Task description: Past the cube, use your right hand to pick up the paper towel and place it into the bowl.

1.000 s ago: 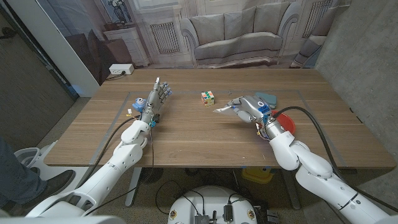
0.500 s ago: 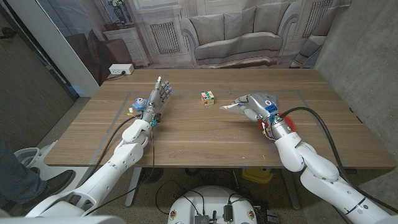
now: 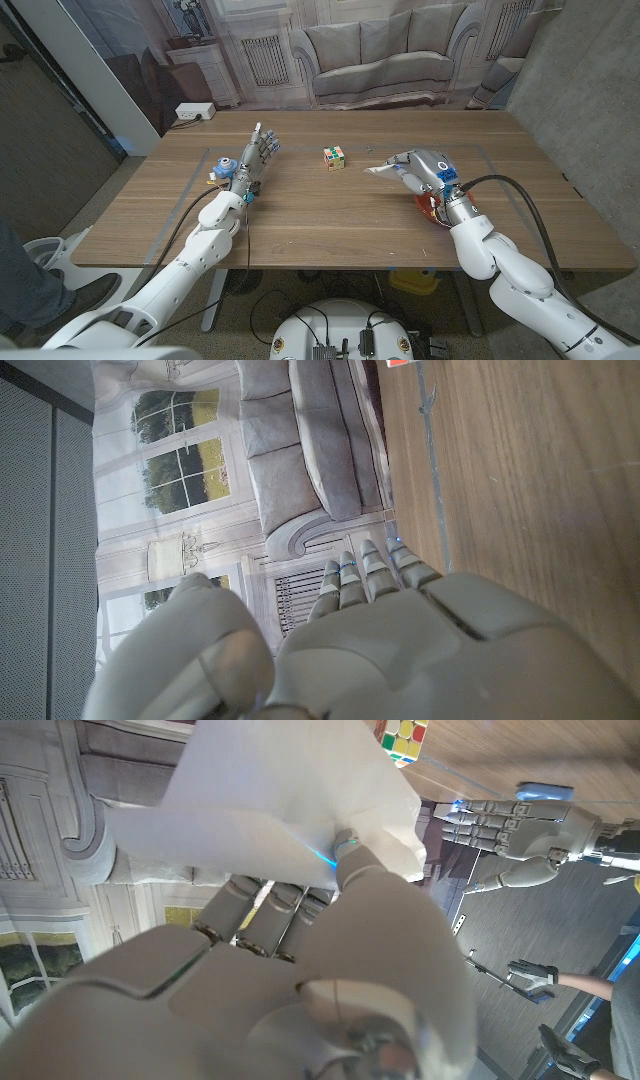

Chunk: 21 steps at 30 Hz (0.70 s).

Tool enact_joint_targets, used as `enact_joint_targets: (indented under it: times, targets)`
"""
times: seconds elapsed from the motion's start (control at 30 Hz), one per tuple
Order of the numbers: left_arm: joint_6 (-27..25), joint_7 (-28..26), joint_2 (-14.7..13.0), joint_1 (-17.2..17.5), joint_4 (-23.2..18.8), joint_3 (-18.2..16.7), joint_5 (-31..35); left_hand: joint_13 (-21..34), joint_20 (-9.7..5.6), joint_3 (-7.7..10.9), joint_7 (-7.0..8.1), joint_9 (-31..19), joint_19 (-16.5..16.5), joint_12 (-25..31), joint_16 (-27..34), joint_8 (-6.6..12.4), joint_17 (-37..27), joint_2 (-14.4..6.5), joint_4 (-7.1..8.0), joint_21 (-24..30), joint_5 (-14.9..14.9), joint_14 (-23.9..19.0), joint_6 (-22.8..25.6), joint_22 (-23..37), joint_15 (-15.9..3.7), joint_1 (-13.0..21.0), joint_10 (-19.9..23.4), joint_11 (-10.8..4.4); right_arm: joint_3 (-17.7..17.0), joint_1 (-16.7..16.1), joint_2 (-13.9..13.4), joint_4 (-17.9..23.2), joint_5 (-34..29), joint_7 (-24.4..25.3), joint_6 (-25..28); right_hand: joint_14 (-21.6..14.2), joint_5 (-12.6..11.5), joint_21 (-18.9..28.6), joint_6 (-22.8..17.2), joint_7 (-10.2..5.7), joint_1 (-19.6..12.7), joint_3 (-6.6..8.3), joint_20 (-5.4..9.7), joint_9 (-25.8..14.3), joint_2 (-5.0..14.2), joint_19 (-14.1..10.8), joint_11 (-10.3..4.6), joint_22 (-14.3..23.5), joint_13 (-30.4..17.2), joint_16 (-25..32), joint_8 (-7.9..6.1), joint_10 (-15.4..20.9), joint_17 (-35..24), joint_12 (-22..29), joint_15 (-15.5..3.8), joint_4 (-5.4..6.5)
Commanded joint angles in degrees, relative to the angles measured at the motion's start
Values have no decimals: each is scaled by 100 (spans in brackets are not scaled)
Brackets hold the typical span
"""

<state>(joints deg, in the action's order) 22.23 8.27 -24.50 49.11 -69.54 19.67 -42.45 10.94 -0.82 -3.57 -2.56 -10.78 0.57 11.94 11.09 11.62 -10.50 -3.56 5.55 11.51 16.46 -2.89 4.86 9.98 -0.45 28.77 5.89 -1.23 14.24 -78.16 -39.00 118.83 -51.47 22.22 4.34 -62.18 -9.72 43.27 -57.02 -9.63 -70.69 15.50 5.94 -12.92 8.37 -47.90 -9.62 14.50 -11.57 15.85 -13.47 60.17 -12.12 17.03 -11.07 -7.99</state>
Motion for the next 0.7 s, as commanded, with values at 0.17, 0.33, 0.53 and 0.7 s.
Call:
enact_joint_targets:
  times: [0.17, 0.33, 0.53, 0.7]
  targets:
    - [7, 114, 104, -162, 238, 52, 11, 14, 27, -52, -2, -18, 23, -17, -15, 0, -12, -9, 14, -4, -5, -57, 37, 35, 7, 12, 24, 19, -161, -212, 82, 94, -93, 19, 397, -52, -45, 76, -38, -1, -33, -28, 629, -18, 16, 52, -13, 2, -20, -23, 18, 76, -15, -3, -264, 11]
    - [-19, 128, 102, -202, 261, 57, 18, 14, 26, -58, 5, -18, 24, -18, -14, -1, -12, -11, 13, -4, -6, -61, 37, 35, 7, 14, 24, 2, -226, -291, 115, 96, -23, 76, 454, -54, -45, 87, -40, -8, -27, -33, 626, -19, 18, 63, -13, -2, -20, -26, 21, 71, -16, -11, -262, 16]
    - [-40, 151, 105, -253, 276, 78, 41, 14, 27, -63, 8, -18, 24, -20, -14, 1, -12, -12, 13, -3, -7, -63, 44, 35, 8, 15, 20, 7, -282, -393, 171, 100, 7, 151, 567, -53, -46, 100, -45, -5, -25, -38, 627, -20, 20, 82, -16, -8, -21, -31, 24, 73, -17, -17, -263, 19]
    - [-53, 181, 116, -286, 303, 95, 49, 14, 25, -68, 10, -18, 24, -15, -15, 0, -13, -15, 13, -4, -7, -59, 44, 35, 7, 16, 34, 11, -322, -491, 218, 124, 8, 200, 687, -45, -47, 113, -55, -14, -22, -42, 628, -21, 21, 94, -12, -13, -22, -39, 24, 73, -16, -24, -262, 21]
